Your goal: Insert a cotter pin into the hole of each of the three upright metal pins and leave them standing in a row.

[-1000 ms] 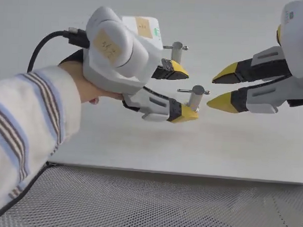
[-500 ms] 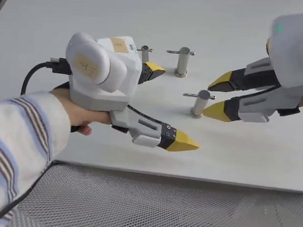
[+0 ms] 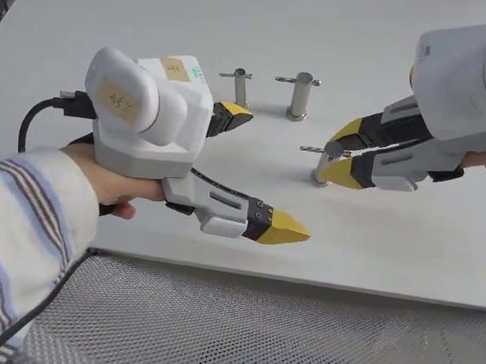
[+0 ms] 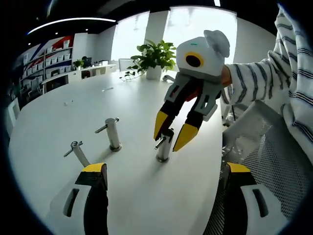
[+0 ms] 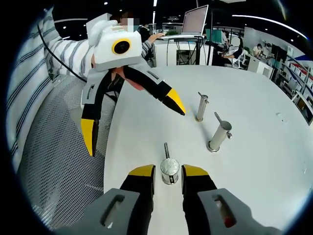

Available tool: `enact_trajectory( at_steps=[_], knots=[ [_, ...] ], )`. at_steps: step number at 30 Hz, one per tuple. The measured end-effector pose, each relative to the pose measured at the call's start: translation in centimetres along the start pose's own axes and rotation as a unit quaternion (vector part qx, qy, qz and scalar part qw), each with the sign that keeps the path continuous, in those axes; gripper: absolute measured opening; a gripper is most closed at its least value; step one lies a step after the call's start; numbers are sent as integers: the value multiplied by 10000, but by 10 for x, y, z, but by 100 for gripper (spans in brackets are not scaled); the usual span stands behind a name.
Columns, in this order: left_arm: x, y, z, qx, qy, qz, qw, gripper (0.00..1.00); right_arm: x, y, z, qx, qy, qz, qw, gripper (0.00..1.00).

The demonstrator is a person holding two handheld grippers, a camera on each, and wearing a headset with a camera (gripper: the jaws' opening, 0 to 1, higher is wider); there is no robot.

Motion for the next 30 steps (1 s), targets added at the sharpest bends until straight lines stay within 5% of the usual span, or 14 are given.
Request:
enact_trajectory(
  at_steps=[17, 30],
  knots=[
    [3, -5, -5, 158, 129, 45, 9998, 99, -7, -2, 3, 72, 43, -278, 9996, 8],
    [4, -11, -6, 228, 153, -97, 9996, 99, -67, -3, -8, 35, -380, -188, 9991, 8]
  ],
)
Point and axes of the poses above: the centre of the closed fingertips' face, and the gripper's own axes: z roughly forward along the fingers, x roughly to its left, y roughly out of its top, the point moved 1 cm from there along -z, roughly backward along the fingers, and after that the axes turned 14 degrees about -y, right-handed, at the moved point
